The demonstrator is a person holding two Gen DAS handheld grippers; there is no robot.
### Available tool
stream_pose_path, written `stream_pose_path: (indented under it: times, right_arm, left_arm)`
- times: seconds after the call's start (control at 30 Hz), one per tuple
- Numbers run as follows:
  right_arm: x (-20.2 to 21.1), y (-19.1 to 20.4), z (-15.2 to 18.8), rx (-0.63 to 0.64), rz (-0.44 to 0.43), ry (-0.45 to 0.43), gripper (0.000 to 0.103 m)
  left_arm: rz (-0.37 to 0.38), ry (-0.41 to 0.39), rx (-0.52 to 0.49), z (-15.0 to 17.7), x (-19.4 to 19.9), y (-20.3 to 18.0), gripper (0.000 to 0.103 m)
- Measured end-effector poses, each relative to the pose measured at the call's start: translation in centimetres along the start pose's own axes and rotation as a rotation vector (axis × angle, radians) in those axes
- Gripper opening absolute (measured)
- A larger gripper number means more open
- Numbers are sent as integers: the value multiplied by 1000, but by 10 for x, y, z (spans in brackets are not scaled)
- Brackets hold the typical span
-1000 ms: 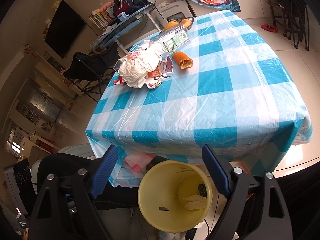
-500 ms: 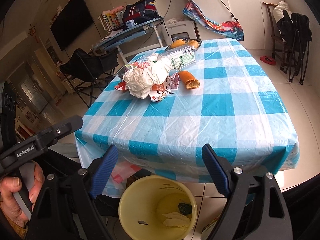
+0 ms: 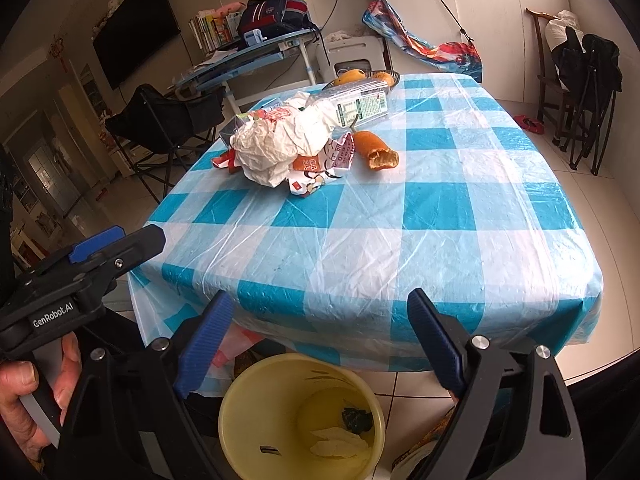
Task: Collect trash
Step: 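Move both grippers back over the table toward the remaining trash, then grasp the crumpled white plastic bag with the left gripper while the right gripper grasps the orange carrot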
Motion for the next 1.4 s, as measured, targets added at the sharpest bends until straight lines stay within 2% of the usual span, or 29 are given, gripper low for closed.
stream_pose_path:
  times: [0.43, 0.6, 0.73, 0.83, 0.97, 1.13, 1.33, 1.4]
  right_arm:
    - [-1, -6, -11, 5, 36, -19, 88]
    - [-7, -12, -43, 69, 68, -35, 88]
    - [-26, -22, -76, 130, 82, -9, 89]
    - [-53, -25, -101, 200, 94, 47, 89]
    - [-86, -32, -115, 277, 117, 122, 89]
    - [-93, -60, -109, 151, 113, 122, 89]
    - [-99, -65, -119, 142, 118, 105, 89]
    - [-103, -66, -120, 142, 118, 105, 89]
  left_arm:
    - [-18, 6, -12, -4, -6, -1, 89]
    - [3, 4, -50, -23, -16, -11, 90]
    - [20, 2, -96, -46, -35, -24, 91]
    - [47, 22, -93, -60, -56, -31, 92]
    - [64, 36, -118, -74, -81, -44, 92]
    - [51, 23, -142, -71, -100, -51, 92]
    - [-3, 7, -230, -76, -118, -66, 91]
    - [8, 20, -243, -75, -123, -68, 82]
Point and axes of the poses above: each gripper's, at about its wrist camera, not at the fingertips, and x roughly against the way its jaws point, y to its left, z to its underside, the point moved 2 cm from there along -x, roughly the way its jaws point, and after that the axes turned 6 degrees about -y, right-handed, at the moved point
